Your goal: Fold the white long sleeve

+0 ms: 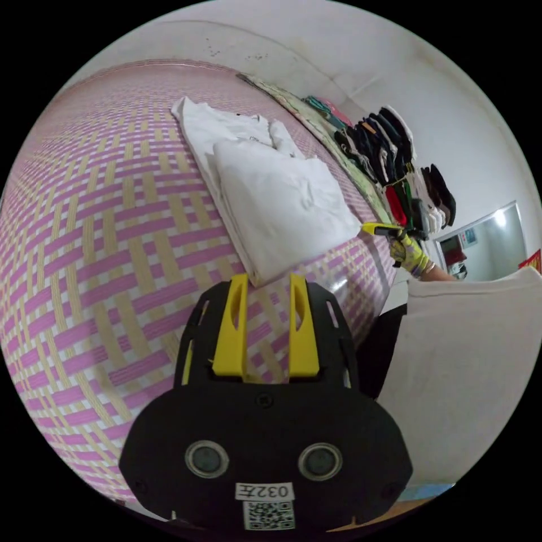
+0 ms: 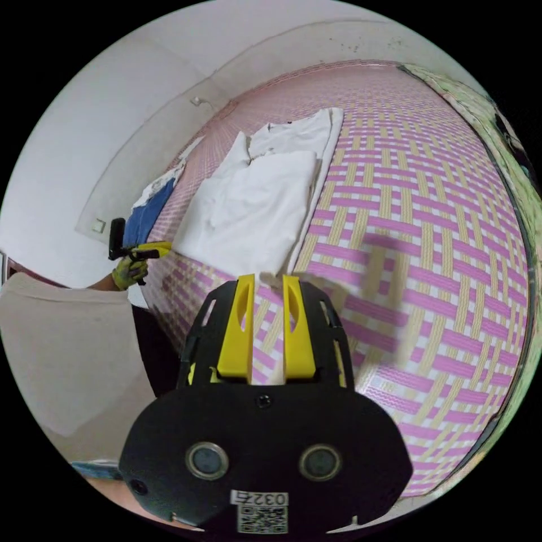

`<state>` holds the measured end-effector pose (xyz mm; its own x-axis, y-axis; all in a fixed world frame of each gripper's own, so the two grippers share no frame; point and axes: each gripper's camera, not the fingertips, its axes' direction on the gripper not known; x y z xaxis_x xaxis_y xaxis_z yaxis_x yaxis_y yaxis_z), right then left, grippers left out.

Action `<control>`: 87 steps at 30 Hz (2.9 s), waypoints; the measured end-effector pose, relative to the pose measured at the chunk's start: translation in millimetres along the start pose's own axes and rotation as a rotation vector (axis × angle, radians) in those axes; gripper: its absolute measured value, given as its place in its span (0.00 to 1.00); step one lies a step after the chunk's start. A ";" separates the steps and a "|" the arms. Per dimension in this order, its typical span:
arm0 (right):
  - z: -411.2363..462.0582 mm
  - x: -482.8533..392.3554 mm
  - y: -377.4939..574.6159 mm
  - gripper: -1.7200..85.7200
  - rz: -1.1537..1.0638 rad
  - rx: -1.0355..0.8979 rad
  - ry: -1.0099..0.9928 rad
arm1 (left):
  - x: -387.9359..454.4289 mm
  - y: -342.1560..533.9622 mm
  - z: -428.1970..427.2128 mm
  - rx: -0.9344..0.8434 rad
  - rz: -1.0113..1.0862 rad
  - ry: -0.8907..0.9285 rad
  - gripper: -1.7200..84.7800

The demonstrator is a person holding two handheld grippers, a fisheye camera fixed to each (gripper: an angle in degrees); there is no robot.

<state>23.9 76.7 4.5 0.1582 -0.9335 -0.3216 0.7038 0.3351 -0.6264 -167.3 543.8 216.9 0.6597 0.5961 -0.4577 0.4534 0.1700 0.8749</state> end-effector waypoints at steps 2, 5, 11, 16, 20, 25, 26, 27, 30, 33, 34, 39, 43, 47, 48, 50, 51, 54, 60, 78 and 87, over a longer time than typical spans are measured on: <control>22.0 -2.9 -7.4 0.11 -0.051 -0.092 0.032 | 10.6 0.5 7.4 -0.013 0.058 -0.059 0.13; 30.6 -4.6 -9.0 0.10 -0.082 -0.106 0.062 | 24.1 4.1 15.9 -0.029 0.125 -0.139 0.12; 45.4 -6.2 -8.7 0.07 -0.123 -0.128 0.154 | 33.8 11.0 30.5 -0.040 0.177 -0.248 0.09; 58.1 -8.9 -7.2 0.02 -0.139 -0.138 0.243 | 30.8 14.0 36.3 -0.045 0.178 -0.262 0.07; 46.8 -7.0 6.8 0.01 -0.116 -0.070 0.195 | 17.6 28.3 18.8 -0.011 0.147 -0.182 0.06; 33.0 -9.3 42.0 0.01 -0.097 -0.049 0.074 | 5.5 69.8 -4.2 -0.011 0.143 -0.045 0.06; 28.6 -11.6 52.5 0.01 -0.095 -0.050 0.039 | 3.4 82.4 -12.0 -0.013 0.142 0.002 0.06; 26.2 -13.0 57.3 0.01 -0.095 -0.052 0.023 | 3.2 88.5 -16.3 -0.015 0.145 0.023 0.05; 11.3 -22.2 77.7 0.01 -0.110 -0.070 -0.045 | 7.1 110.6 -40.6 -0.032 0.179 0.106 0.05; -0.6 -19.3 82.5 0.01 -0.106 -0.083 -0.092 | -0.2 113.3 -61.1 -0.033 0.184 0.194 0.04; -3.2 -12.6 79.7 0.01 -0.096 -0.085 -0.116 | -7.6 108.7 -65.7 -0.035 0.175 0.226 0.04; -7.3 18.3 51.6 0.01 -0.094 -0.095 -0.193 | -41.1 69.0 -78.3 -0.070 0.169 0.292 0.03; -8.1 60.2 2.2 0.01 -0.096 -0.100 -0.252 | -87.6 -5.1 -80.6 -0.149 0.132 0.369 0.03; 7.2 125.3 -74.2 0.01 -0.026 -0.111 -0.327 | -154.7 -105.0 -65.0 -0.200 0.020 0.420 0.03; 11.8 136.9 -86.1 0.01 -0.014 -0.112 -0.332 | -166.4 -119.7 -59.4 -0.210 0.002 0.421 0.03; 37.5 192.3 -130.5 0.01 0.079 -0.103 -0.378 | -222.2 -172.7 -28.5 -0.220 -0.087 0.423 0.02; 45.4 205.5 -139.8 0.01 0.099 -0.101 -0.388 | -238.1 -183.3 -18.2 -0.224 -0.118 0.420 0.02; 98.6 280.4 -174.1 0.01 0.246 -0.107 -0.443 | -315.3 -214.4 43.4 -0.236 -0.282 0.451 0.01; 179.3 364.3 -185.3 0.01 0.418 -0.124 -0.498 | -400.7 -212.2 116.2 -0.207 -0.439 0.556 0.00; 242.1 413.2 -144.9 0.01 0.523 -0.039 -0.531 | -451.7 -210.1 148.9 0.082 -0.485 0.883 0.01; 190.0 328.8 -96.8 0.12 0.303 0.183 -0.382 | -414.3 -141.1 100.3 0.189 -0.467 0.495 0.04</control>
<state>139.3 -286.9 94.3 0.5912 -0.7894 -0.1654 0.6914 0.6016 -0.4000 -444.5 194.1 267.2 0.0415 0.7886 -0.6135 0.7486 0.3822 0.5418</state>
